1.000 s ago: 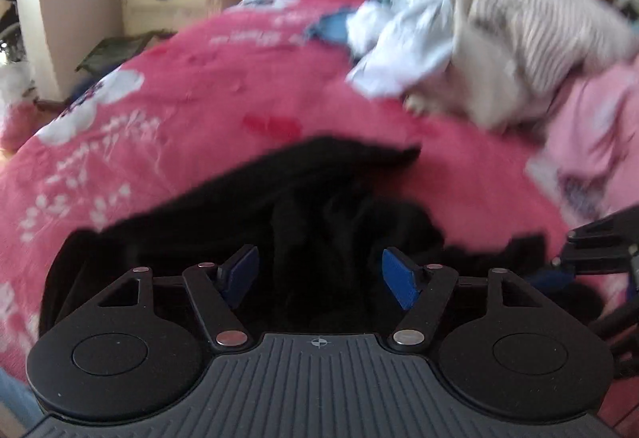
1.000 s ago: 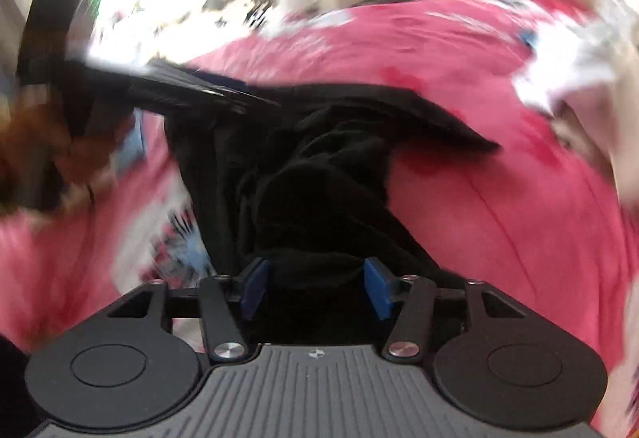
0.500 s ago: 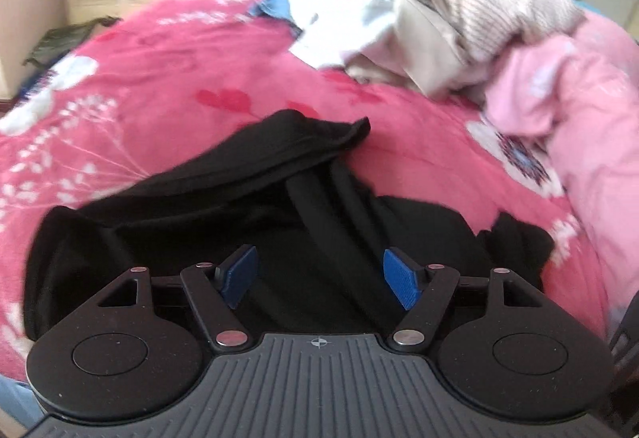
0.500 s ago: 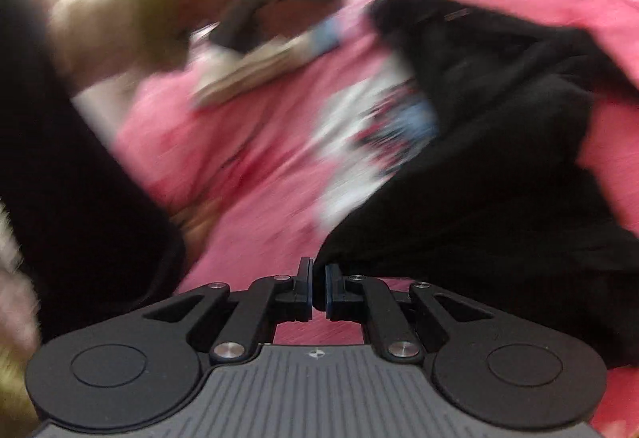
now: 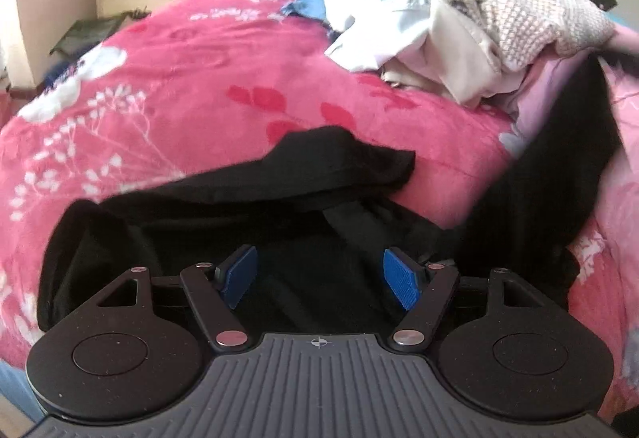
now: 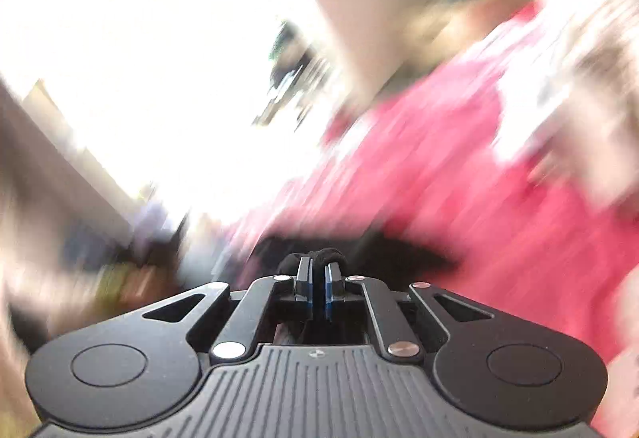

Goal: Fold clothes

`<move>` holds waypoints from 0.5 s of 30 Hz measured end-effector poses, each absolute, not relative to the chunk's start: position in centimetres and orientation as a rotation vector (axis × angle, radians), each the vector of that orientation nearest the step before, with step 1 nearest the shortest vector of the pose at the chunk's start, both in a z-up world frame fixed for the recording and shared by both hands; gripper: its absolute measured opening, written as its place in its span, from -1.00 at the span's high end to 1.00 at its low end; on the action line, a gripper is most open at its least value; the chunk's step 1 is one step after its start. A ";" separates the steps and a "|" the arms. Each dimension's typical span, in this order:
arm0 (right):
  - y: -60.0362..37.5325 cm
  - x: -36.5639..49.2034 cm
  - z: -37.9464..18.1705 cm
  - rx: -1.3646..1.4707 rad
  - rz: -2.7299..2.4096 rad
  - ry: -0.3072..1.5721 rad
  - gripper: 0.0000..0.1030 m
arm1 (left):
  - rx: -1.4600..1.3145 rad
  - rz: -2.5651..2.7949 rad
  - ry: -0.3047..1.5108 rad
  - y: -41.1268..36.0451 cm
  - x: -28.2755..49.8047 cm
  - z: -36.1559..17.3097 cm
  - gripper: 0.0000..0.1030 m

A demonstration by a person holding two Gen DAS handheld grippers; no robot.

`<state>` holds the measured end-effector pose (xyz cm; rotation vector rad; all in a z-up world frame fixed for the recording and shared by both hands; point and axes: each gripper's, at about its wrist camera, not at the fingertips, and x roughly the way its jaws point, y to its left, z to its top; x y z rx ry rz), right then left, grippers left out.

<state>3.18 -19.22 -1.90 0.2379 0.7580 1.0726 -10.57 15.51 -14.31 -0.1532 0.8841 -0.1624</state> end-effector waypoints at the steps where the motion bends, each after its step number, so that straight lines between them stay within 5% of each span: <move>1: -19.7 4.9 -1.3 0.277 0.978 0.710 0.86 | -0.154 -0.160 0.882 15.6 -10.5 -14.2 -0.37; 5: -20.3 9.1 -2.2 0.289 0.678 0.659 0.81 | -0.149 -0.171 0.882 15.3 -10.4 -14.1 -0.37; 6: -20.1 9.8 -3.0 0.260 0.617 0.678 0.73 | -0.135 -0.188 0.887 14.8 -10.4 -14.3 -0.37; 8: -19.6 10.2 -5.1 0.191 0.506 0.741 0.14 | -0.108 -0.223 0.896 13.9 -10.5 -14.6 -0.37; 15: -21.1 6.3 -6.8 0.056 0.484 0.800 -0.14 | -0.059 -0.379 0.882 10.4 -10.9 -14.0 -0.37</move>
